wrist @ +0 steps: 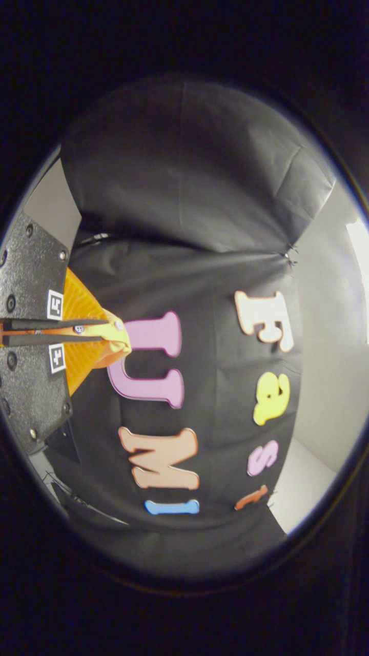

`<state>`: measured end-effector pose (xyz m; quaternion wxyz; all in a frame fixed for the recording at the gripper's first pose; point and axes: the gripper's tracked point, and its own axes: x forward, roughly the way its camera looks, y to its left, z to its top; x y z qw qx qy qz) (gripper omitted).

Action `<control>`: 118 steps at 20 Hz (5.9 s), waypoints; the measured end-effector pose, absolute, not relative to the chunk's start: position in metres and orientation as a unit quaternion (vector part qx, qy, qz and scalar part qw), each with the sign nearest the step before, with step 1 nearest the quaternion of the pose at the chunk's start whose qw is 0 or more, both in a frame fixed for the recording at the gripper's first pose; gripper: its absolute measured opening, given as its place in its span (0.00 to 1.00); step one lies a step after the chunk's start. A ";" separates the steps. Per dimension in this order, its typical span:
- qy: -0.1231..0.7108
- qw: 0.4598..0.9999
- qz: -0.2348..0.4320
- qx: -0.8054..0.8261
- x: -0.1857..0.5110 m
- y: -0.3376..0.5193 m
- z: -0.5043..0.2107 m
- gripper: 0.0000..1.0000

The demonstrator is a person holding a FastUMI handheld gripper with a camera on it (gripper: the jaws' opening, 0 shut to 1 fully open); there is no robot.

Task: Put the clothes into the washing machine and then close the washing machine lid.

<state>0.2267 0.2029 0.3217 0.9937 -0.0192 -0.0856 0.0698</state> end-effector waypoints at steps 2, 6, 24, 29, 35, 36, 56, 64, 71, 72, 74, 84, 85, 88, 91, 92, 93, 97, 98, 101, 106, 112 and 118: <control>-0.101 0.993 0.046 -0.036 0.225 0.178 0.331 0.02; -0.113 0.990 0.024 -0.083 0.225 0.145 0.328 0.03; 0.076 0.996 0.004 -0.050 0.283 0.032 0.055 0.03; 0.126 0.991 -0.029 -0.022 0.289 0.008 -0.021 0.03; 0.159 0.986 -0.040 -0.010 0.294 -0.003 -0.072 0.11; 0.149 0.988 -0.047 -0.003 0.297 -0.006 -0.068 0.21; 0.131 0.988 -0.046 -0.065 0.289 0.010 -0.022 0.99; 0.089 0.993 -0.036 -0.073 0.297 0.010 0.058 0.97; 0.053 0.996 -0.006 -0.070 0.308 0.027 0.107 0.97; 0.049 0.996 0.001 -0.073 0.312 0.031 0.110 0.97; 0.039 0.996 0.009 -0.079 0.321 0.036 0.117 0.97; -0.004 0.999 -0.011 -0.050 0.419 0.044 0.128 0.96; 0.001 0.998 -0.015 -0.061 0.429 0.043 0.122 0.96; 0.023 0.997 -0.024 -0.065 0.457 0.044 0.106 0.96; 0.044 0.997 -0.039 -0.040 0.476 0.040 0.090 0.97; 0.051 0.997 -0.043 -0.040 0.480 0.037 0.086 0.96; 0.060 0.997 -0.043 -0.038 0.483 0.036 0.081 0.96; 0.079 0.995 -0.031 -0.051 0.487 0.037 0.068 0.97; 0.088 0.995 -0.026 -0.043 0.487 0.038 0.062 0.98; 0.079 0.996 -0.018 -0.045 0.486 0.037 0.063 0.98; 0.068 0.997 -0.011 -0.042 0.483 0.038 0.067 0.99; 0.061 0.997 -0.014 -0.041 0.463 0.035 0.068 0.99; 0.050 0.998 -0.012 -0.042 0.437 0.032 0.067 0.98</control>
